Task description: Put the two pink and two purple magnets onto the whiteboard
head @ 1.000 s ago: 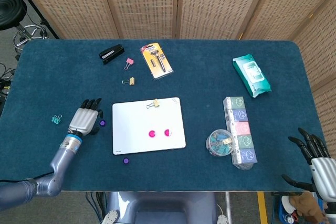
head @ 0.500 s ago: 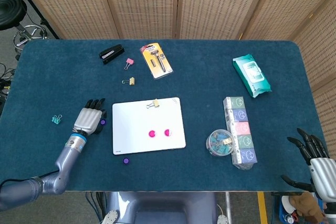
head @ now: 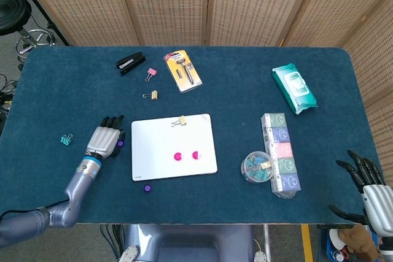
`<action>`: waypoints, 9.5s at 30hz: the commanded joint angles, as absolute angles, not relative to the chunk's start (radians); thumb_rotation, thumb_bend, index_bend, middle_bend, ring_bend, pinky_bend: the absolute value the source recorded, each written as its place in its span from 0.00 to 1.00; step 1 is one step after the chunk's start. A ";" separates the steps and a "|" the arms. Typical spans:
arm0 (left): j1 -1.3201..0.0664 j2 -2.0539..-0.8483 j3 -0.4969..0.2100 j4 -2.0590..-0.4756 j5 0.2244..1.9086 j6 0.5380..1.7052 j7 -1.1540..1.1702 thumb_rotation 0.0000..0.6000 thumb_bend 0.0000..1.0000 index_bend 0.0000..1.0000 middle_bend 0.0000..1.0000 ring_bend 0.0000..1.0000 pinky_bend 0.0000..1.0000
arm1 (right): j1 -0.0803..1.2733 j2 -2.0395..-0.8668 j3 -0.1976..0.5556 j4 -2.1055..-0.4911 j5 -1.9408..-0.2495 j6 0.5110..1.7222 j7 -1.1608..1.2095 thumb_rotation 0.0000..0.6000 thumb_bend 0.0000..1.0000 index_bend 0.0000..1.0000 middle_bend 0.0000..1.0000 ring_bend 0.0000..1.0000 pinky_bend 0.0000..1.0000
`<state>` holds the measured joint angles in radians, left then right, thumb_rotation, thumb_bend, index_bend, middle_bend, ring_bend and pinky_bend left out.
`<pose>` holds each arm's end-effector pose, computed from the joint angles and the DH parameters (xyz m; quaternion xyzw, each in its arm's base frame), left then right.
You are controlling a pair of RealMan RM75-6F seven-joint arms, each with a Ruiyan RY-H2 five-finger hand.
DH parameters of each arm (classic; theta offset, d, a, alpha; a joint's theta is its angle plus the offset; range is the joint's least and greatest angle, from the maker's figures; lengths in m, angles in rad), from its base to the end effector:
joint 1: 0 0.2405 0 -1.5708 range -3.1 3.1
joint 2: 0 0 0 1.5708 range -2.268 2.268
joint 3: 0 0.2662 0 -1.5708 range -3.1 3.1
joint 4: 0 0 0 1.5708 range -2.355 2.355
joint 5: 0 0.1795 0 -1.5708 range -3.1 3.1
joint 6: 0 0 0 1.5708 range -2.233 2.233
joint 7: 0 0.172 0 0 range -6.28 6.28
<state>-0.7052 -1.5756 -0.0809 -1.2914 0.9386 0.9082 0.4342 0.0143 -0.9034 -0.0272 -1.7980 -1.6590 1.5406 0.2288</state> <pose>-0.2365 0.3713 -0.0040 -0.7405 -0.3975 -0.2385 0.4865 -0.2745 -0.1703 0.2281 0.5873 -0.4451 0.4422 0.5113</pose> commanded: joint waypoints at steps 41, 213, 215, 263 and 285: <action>-0.869 -1.636 -0.204 -1.407 0.815 0.898 0.575 1.00 0.32 0.56 0.00 0.00 0.00 | 0.018 -0.898 -0.030 -1.801 -1.656 1.530 0.232 1.00 0.03 0.15 0.00 0.00 0.00; -0.611 -1.492 -0.038 -1.509 1.410 0.966 0.421 1.00 0.40 0.59 0.00 0.00 0.00 | 0.018 -0.891 -0.038 -1.811 -1.660 1.524 0.236 1.00 0.03 0.16 0.00 0.00 0.00; -0.619 -1.495 -0.054 -1.494 1.392 0.960 0.417 1.00 0.40 0.59 0.00 0.00 0.00 | 0.019 -0.891 -0.037 -1.811 -1.659 1.523 0.236 1.00 0.02 0.16 0.00 0.00 0.00; -0.774 -1.674 -0.161 -1.179 1.114 0.823 0.380 1.00 0.40 0.59 0.00 0.00 0.00 | 0.021 -0.890 -0.023 -1.805 -1.614 1.506 0.248 1.00 0.03 0.16 0.00 0.00 0.00; -0.780 -1.659 -0.147 -1.208 1.082 0.820 0.390 1.00 0.39 0.43 0.00 0.00 0.00 | 0.016 -0.886 -0.022 -1.806 -1.615 1.512 0.256 1.00 0.02 0.16 0.00 0.00 0.00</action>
